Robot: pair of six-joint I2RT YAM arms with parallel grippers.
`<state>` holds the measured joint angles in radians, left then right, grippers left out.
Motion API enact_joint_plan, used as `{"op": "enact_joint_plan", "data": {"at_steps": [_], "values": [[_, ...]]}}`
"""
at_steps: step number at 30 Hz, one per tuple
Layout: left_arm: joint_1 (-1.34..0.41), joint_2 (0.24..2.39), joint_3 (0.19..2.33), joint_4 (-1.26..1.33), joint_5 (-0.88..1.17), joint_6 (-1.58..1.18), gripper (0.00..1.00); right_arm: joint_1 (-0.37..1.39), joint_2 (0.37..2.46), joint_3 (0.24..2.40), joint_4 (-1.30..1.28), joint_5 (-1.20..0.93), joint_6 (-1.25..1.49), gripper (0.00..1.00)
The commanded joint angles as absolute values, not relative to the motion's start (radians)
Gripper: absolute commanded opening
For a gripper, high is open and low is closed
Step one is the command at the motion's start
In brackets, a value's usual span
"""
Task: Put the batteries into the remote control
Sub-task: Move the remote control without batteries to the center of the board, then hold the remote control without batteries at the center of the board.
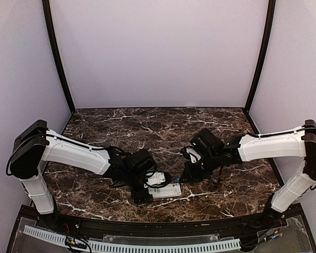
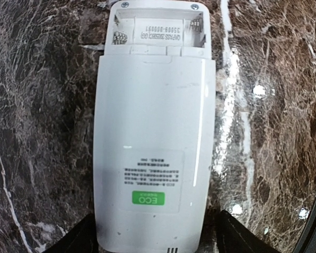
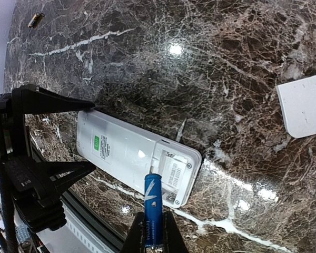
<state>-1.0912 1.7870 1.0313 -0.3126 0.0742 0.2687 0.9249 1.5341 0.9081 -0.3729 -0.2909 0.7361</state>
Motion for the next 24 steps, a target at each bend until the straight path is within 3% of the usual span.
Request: {"op": "enact_joint_plan", "data": {"at_steps": [1, 5, 10, 12, 24], "values": [[-1.09, 1.804, 1.018, -0.345, 0.116, 0.266, 0.71, 0.934, 1.518, 0.897, -0.362, -0.25, 0.738, 0.0], [-1.089, 1.805, 1.023, -0.334, 0.108, 0.245, 0.56, 0.934, 1.502, 0.91, -0.391, -0.218, 0.72, 0.0], [-1.09, 1.815, 1.056, -0.312, 0.085, 0.175, 0.23, 0.934, 1.471, 0.923, -0.43, -0.142, 0.689, 0.0], [-1.089, 1.83, 1.086, -0.31, 0.082, 0.131, 0.17, 0.933, 1.457, 0.917, -0.416, -0.129, 0.682, 0.0], [-1.09, 1.946, 1.239, -0.378, 0.094, 0.033, 0.24, 0.927, 1.505, 0.874, -0.348, -0.106, 0.67, 0.0]]}}
